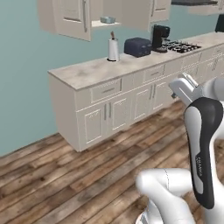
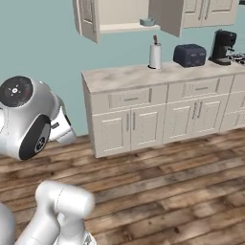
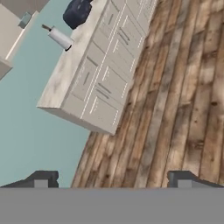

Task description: Retrieve the tupperware and aluminum foil from the cabinet and place them on the dining counter near the plate with avocado and mushroom to prepare for storing leftovers.

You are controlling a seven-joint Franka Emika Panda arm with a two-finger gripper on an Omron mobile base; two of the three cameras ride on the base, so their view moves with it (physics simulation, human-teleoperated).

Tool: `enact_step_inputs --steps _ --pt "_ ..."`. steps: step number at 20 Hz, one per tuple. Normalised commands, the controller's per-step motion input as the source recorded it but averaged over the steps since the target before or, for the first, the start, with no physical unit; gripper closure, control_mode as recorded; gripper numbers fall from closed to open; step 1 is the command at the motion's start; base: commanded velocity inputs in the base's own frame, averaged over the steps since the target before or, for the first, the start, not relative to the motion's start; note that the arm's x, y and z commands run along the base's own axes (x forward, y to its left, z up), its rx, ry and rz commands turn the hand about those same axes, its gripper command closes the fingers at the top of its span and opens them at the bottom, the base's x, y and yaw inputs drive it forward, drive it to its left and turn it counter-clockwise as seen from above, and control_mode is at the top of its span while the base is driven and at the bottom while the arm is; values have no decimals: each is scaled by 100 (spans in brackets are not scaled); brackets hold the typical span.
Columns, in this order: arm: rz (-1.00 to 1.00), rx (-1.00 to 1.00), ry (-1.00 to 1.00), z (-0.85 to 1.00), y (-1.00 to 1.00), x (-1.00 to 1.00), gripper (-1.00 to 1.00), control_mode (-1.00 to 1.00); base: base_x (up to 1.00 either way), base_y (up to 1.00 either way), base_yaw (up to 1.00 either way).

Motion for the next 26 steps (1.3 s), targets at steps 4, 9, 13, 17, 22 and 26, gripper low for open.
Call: enact_step_inputs --steps 4,9,13,17,22,26 --pt "0 0 0 0 0 0 -100 100 100 -56 4" --pt "0 0 0 0 0 0 -100 100 100 -41 9" --pt "0 0 0 0 0 0 -100 100 100 -33 11" --pt "0 0 0 0 0 0 -100 100 100 -30 12" --pt "0 0 0 0 0 0 -100 100 100 -30 13" --pt "0 0 0 0 0 0 -100 100 100 -20 18"
